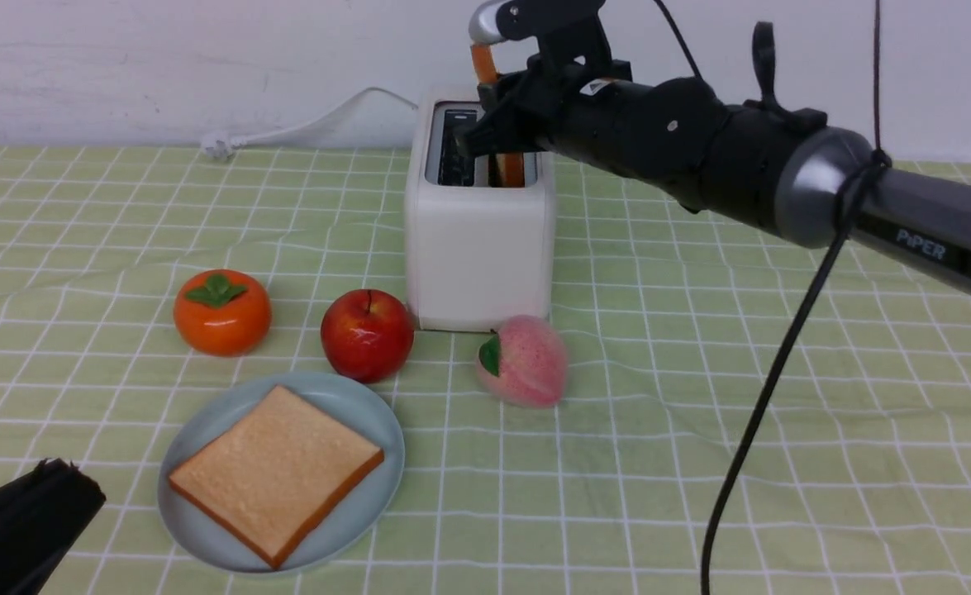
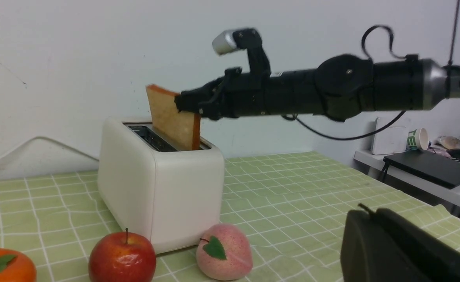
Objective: Take toasted bread from bread machine on green coffee tablecloth place on plate.
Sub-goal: 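Grasp the toast slice in the toaster and pull it up out of the slot with the right gripper, then place the held slice of bread on top of the slice on the plate with the right gripper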
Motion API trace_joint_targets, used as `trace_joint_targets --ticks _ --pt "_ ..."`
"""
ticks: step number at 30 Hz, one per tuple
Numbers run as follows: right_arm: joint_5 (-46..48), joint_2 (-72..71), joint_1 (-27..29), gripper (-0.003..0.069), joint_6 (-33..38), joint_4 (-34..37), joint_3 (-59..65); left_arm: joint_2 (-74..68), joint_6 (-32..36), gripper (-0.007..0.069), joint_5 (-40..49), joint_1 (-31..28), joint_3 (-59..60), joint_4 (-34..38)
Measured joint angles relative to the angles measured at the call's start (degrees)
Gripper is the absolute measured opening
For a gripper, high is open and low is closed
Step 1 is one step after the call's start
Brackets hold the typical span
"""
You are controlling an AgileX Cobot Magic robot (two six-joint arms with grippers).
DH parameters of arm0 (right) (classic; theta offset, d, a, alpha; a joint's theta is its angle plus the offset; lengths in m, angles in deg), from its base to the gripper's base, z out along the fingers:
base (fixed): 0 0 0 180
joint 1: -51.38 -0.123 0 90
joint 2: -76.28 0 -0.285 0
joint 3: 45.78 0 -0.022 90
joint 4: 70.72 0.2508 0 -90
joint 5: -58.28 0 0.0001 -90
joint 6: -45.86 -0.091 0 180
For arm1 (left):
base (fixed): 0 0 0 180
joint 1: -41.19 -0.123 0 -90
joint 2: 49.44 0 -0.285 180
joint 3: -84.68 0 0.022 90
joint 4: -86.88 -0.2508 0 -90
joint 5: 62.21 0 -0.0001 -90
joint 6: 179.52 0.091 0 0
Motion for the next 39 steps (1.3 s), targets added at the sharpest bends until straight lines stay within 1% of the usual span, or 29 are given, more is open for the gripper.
trace_joint_targets --ticks 6,8,10,14,15,18,20,21,24,25,26,29,30,35,37,39 --pt "2.76 -7.54 0.00 0.0125 0.07 -0.30 0.00 0.00 0.05 -0.0006 -0.54 0.00 0.00 0.00" --pt "4.47 -9.53 0.00 0.0125 0.07 -0.31 0.00 0.00 0.05 -0.0006 -0.54 0.00 0.00 0.00" --pt "8.28 -12.72 0.00 0.0125 0.07 -0.31 0.00 0.00 0.05 -0.0006 -0.54 0.00 0.00 0.00" --pt "19.58 -17.65 0.00 0.0125 -0.43 -0.38 0.00 0.00 0.05 -0.0006 -0.54 0.00 0.00 0.00" --pt "20.20 -17.85 0.00 0.0125 -0.73 -0.38 0.00 0.00 0.05 -0.0006 -0.61 0.00 0.00 0.00" --pt "31.05 -20.46 0.00 0.0125 -4.67 -0.95 0.00 0.00 0.05 -0.0006 -1.53 0.00 0.00 0.00" --pt "35.37 -21.04 -0.06 0.0125 -6.86 -1.06 -0.01 0.00 0.05 -0.0006 -2.48 0.00 0.00 0.00" --pt "39.93 -21.26 -0.24 0.0125 -8.78 -1.21 -0.01 0.00 0.05 -0.0006 -3.83 0.00 0.00 0.00" --pt "46.81 -21.24 -1.27 0.0125 -11.19 -1.74 -0.01 0.00 0.00 -0.0006 -7.27 0.00 0.00 0.31" --pt "47.20 -21.24 -1.49 0.0125 -11.49 -1.75 -0.01 0.00 0.00 -0.0006 -7.27 0.00 0.00 0.39" --pt "50.06 -21.17 -2.71 0.0125 -12.43 -1.84 -0.01 0.00 0.00 -0.0005 -9.79 0.00 0.00 1.79" --pt "52.97 -20.94 -4.65 0.0125 -13.74 -1.89 -0.01 0.00 0.00 -0.0003 -11.67 0.00 0.00 4.43" --pt "54.38 -20.69 -6.35 0.0125 -15.28 -1.89 -0.01 0.00 0.00 -0.0003 -12.38 0.00 0.00 5.99" --pt "55.53 -17.00 -10.79 0.0125 -20.27 -0.87 -0.19 0.00 0.05 -0.0002 -12.97 0.00 0.18 7.39" --pt "55.66 -14.10 -11.96 0.0125 -21.34 0.41 -0.19 0.00 0.05 -0.0002 -13.33 0.00 0.81 7.39" --pt "55.66 -10.68 -12.80 0.0125 -21.43 3.63 -0.19 0.00 0.05 -0.0001 -14.19 0.00 1.54 7.53"
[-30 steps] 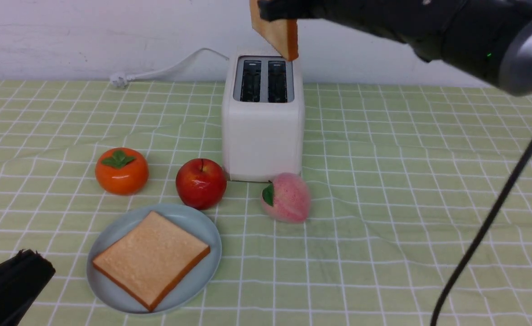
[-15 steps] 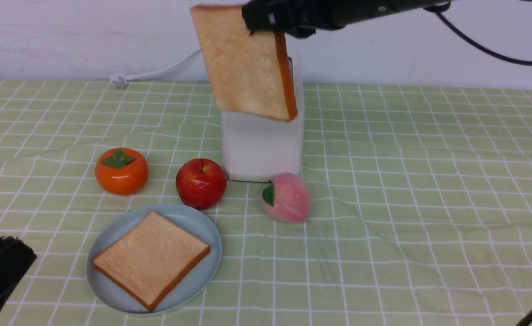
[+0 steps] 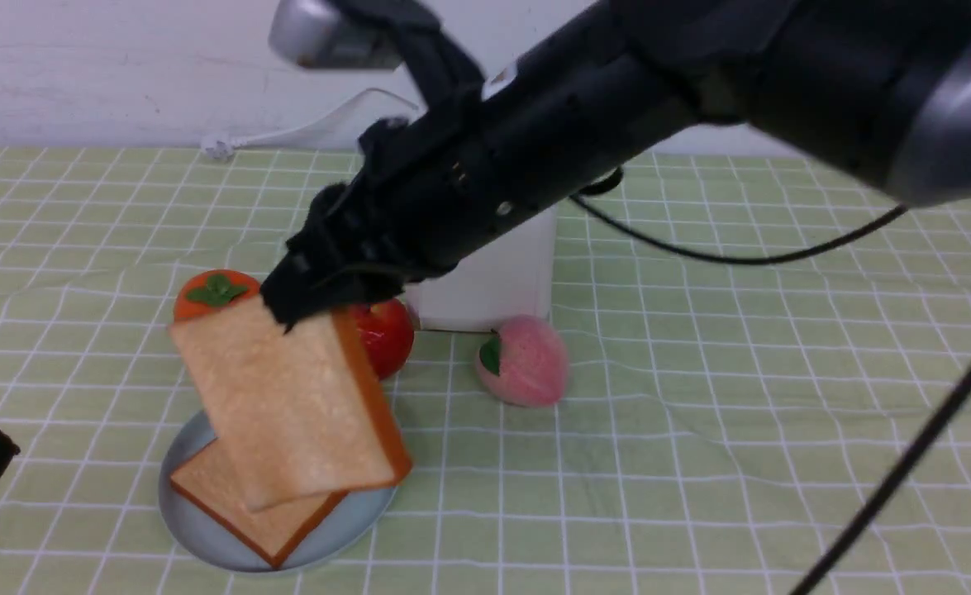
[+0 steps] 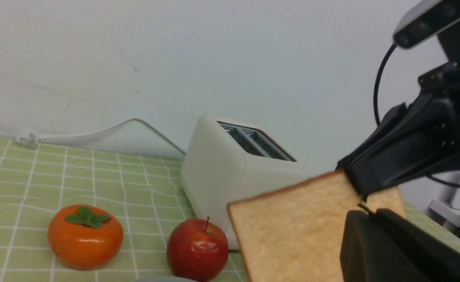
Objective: Take toasted bread from bread machine on green coffee tablecloth place on plate.
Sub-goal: 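Place the held slice of bread on top of the slice on the plate with the right gripper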
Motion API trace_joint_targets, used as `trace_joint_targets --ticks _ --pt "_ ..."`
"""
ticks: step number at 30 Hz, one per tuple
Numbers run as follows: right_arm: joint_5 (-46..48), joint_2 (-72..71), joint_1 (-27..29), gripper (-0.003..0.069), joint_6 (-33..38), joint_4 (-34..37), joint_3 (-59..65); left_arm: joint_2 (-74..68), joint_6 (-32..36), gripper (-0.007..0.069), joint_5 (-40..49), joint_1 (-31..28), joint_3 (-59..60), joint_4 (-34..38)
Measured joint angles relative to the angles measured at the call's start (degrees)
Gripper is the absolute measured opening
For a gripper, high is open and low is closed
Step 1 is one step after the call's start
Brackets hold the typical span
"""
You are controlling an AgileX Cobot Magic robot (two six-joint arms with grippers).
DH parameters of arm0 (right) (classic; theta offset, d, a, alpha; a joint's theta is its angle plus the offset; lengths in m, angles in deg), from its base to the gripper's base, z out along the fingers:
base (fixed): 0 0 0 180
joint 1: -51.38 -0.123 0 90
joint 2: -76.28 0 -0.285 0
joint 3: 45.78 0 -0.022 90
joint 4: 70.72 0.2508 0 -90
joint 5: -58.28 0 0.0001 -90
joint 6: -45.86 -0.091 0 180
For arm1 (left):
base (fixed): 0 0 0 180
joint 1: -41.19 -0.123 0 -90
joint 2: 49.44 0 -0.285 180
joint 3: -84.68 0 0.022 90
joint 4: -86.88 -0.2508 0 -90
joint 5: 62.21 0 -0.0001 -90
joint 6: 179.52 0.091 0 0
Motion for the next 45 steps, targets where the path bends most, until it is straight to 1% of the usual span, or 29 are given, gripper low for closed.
trace_joint_targets --ticks 3,4,5,9,15,19,27,34,39,40,42,45 --pt "-0.55 3.97 -0.43 0.0125 1.68 5.42 0.00 0.00 0.00 0.0000 -1.98 0.00 0.58 1.85" --pt "-0.64 4.47 -0.42 0.0125 2.05 5.80 0.00 0.00 0.00 0.0000 -2.11 0.00 0.65 2.05" --pt "-1.26 5.92 -0.42 0.0125 3.22 8.46 0.00 0.00 0.00 0.0001 -3.03 0.00 0.69 3.11" --pt "-3.62 10.15 -0.42 0.0125 6.81 14.11 0.00 0.00 0.00 0.0002 -3.22 0.00 1.74 4.12" --pt "-5.92 12.68 -0.42 0.0125 7.96 14.79 0.00 0.00 -0.06 0.0004 0.61 0.00 2.86 4.24" --pt "-7.18 13.32 -0.42 0.0125 7.96 14.91 0.00 0.00 -1.29 0.0004 2.25 0.00 5.36 4.24" --pt "-10.30 14.50 -0.22 0.0125 7.96 14.85 0.00 0.00 -1.74 0.0004 3.04 0.00 11.57 4.19" --pt "-10.90 15.17 0.22 0.0127 7.90 14.28 0.00 0.00 -1.74 0.0005 2.99 0.00 11.97 4.19" --pt "-10.91 15.34 0.63 0.0189 7.90 12.70 0.00 0.00 -1.74 0.0006 2.78 0.00 11.97 4.19" --pt "-10.85 15.38 0.90 0.0245 7.72 11.24 0.00 0.00 -1.74 0.0006 2.35 0.00 11.97 4.19" --pt "-10.72 15.46 1.46 0.0316 7.16 9.39 0.00 0.00 -1.74 0.0006 2.07 0.00 11.97 4.19" --pt "-10.71 15.46 2.04 0.0379 6.11 7.24 0.00 0.00 -1.74 0.0006 1.99 0.00 11.97 4.19"
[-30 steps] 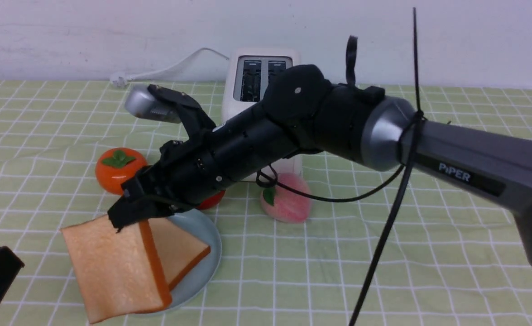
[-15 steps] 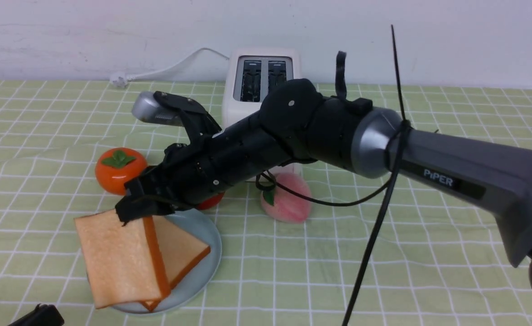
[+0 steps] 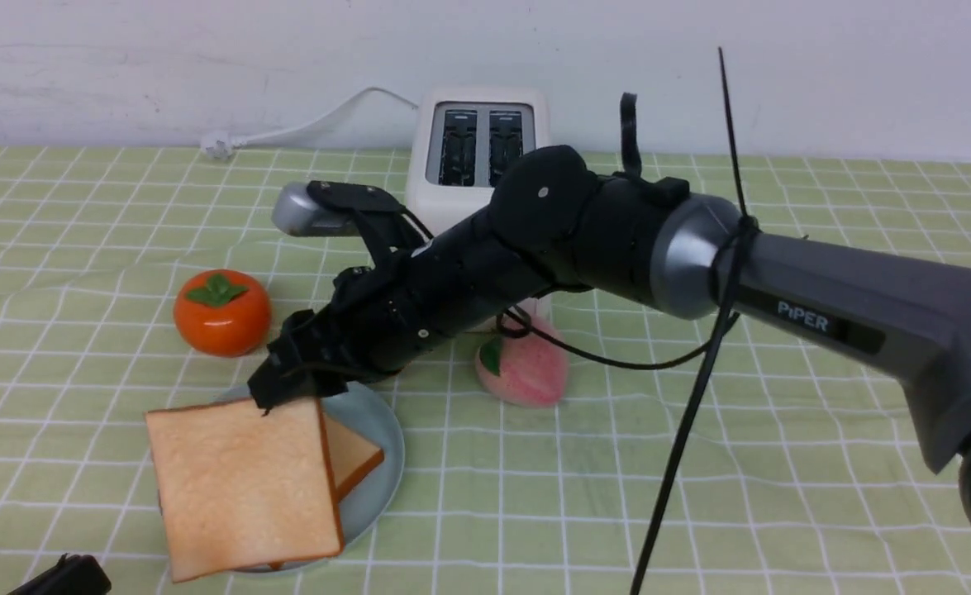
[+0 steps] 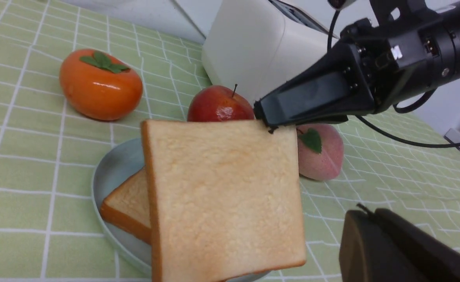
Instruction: Take toasted bread from bread machine on green coffee tablecloth place on plate.
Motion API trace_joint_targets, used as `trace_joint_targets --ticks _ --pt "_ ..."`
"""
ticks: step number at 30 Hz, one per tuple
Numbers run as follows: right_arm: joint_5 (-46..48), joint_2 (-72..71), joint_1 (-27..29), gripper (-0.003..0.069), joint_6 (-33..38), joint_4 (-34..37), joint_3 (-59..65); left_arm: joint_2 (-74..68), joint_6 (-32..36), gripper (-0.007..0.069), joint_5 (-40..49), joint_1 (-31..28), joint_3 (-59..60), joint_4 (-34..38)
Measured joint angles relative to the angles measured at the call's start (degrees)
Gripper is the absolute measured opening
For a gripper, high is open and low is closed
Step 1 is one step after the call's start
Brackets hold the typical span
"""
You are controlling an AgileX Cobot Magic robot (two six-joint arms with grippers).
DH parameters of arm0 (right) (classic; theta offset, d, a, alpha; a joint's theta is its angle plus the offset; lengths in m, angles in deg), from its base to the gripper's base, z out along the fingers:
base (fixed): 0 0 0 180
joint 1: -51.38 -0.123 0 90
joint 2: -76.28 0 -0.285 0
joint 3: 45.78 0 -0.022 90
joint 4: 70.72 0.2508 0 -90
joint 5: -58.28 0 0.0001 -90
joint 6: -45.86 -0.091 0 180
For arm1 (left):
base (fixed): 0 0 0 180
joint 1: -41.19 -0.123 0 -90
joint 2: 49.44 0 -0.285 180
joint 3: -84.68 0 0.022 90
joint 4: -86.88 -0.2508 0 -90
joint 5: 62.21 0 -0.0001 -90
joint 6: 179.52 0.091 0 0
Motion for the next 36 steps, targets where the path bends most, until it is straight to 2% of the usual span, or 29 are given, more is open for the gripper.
trace_joint_targets --ticks 3,9,10,11,12,13,14,17,21,24,27,36 --pt "0.27 -0.34 1.14 0.0429 -2.83 -4.22 0.00 0.00 0.00 0.0010 -0.13 0.00 0.00 0.00" --pt "0.90 -4.11 2.14 0.0395 -6.52 -13.69 0.00 0.00 0.00 0.0015 -0.12 0.00 0.00 0.00" --pt "1.51 -5.54 2.13 0.0377 -7.31 -15.85 0.00 0.00 0.00 0.0015 -0.12 0.00 0.00 0.00" --pt "3.56 -8.52 2.13 0.0330 -9.13 -19.88 0.00 0.00 0.00 0.0015 -0.12 0.00 0.00 0.00" --pt "3.56 -8.89 2.13 0.0330 -9.37 -20.33 0.00 0.00 0.00 0.0015 -0.12 0.00 0.00 0.00" --pt "6.54 -12.37 2.13 0.0274 -11.65 -24.16 0.00 0.00 0.00 0.0018 -0.19 0.00 0.00 0.00" --pt "6.94 -12.77 2.13 0.0267 -11.93 -25.12 0.00 0.00 0.00 0.0018 -0.19 0.00 0.00 0.00" --pt "14.58 -19.76 2.13 0.0140 -18.21 -33.73 0.00 0.00 0.00 0.0020 -0.19 0.00 0.00 0.00" --pt "22.33 -24.99 2.13 0.0043 -23.95 -39.73 0.00 0.00 0.00 0.0022 -0.19 0.00 0.00 0.00" --pt "26.10 -29.19 2.13 0.0003 -27.70 -42.22 1.16 0.00 0.00 0.0028 -0.19 0.00 0.00 0.00" --pt "26.91 -35.00 2.13 -0.0001 -31.42 -42.61 6.43 0.00 0.00 0.0031 -0.19 0.00 0.00 0.00" --pt "24.09 -50.59 2.13 0.0000 -34.68 -45.13 26.01 0.00 0.00 0.0038 -0.19 0.00 0.00 0.00"
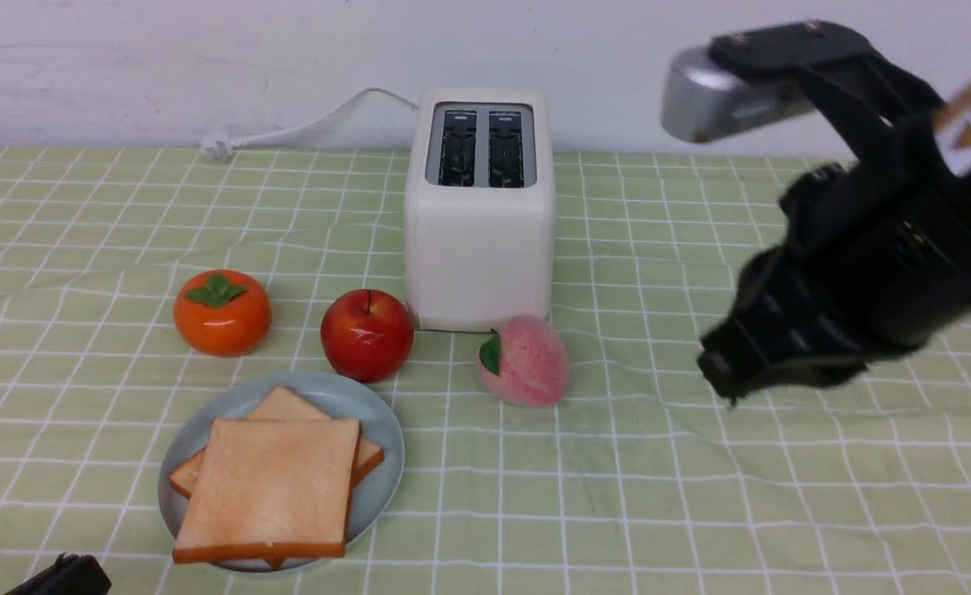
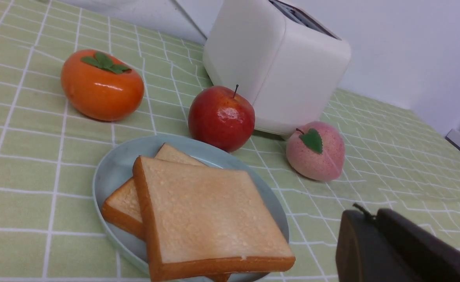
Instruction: Take toasted bread from bread machine on green coffee tablecloth place on plate.
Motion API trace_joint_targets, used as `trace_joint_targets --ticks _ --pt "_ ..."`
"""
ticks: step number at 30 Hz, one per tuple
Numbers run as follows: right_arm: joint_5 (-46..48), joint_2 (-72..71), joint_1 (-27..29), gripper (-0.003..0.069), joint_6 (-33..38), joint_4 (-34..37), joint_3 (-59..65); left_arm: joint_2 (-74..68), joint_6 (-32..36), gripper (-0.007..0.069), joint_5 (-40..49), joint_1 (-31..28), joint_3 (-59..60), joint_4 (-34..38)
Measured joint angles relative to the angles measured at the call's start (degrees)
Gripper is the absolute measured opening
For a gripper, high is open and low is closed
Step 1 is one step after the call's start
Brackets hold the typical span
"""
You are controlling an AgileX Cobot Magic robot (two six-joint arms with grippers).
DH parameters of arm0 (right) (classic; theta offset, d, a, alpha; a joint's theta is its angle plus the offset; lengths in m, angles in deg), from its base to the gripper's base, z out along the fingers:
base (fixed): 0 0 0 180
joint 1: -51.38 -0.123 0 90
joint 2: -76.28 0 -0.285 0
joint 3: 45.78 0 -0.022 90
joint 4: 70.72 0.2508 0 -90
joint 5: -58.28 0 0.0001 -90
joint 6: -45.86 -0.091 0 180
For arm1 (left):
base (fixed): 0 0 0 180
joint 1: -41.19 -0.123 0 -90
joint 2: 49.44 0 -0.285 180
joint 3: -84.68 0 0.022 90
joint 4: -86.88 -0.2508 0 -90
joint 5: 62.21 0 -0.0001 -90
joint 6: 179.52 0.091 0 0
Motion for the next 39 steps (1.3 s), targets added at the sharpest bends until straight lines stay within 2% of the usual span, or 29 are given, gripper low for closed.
trace_joint_targets --ticks 4,10,16,20,24,27,30,33,37,39 --pt "-4.19 -8.20 0.00 0.0001 -1.49 -2.06 9.02 0.00 0.00 0.0038 0.00 0.00 0.00 0.00" --pt "-3.38 -17.45 0.00 0.0003 -2.26 -2.13 17.53 0.00 0.00 0.0039 0.00 0.00 0.00 0.00" --pt "2.51 -20.76 0.00 0.0007 -2.31 -2.18 18.65 0.00 0.00 0.0043 0.00 0.00 0.00 0.00" --pt "3.21 -20.91 0.00 0.0011 -2.31 -2.20 18.65 0.00 0.00 0.0049 0.00 0.00 0.00 0.00" --pt "3.21 -20.91 0.09 0.0013 -2.31 -5.29 18.65 0.00 0.00 0.0053 0.00 0.00 0.00 0.00" --pt "3.08 -21.75 2.28 0.0013 -1.85 -5.32 19.39 0.00 0.00 0.0056 0.00 0.00 0.00 0.00" --pt "-2.69 -27.08 8.87 0.0013 1.33 -5.15 24.80 0.00 0.00 0.0059 0.00 0.00 0.00 0.00" --pt "-14.75 -36.40 16.66 0.0013 5.84 -5.15 34.95 0.00 0.00 0.0064 0.00 0.00 0.00 0.00" --pt "-31.99 -49.37 24.36 0.0013 8.84 -5.34 49.53 0.00 0.00 0.0071 0.00 0.00 0.00 0.00" --pt "-35.46 -52.25 26.24 0.0013 9.00 -5.09 54.11 0.00 0.00 0.0071 0.00 0.00 0.00 0.00"
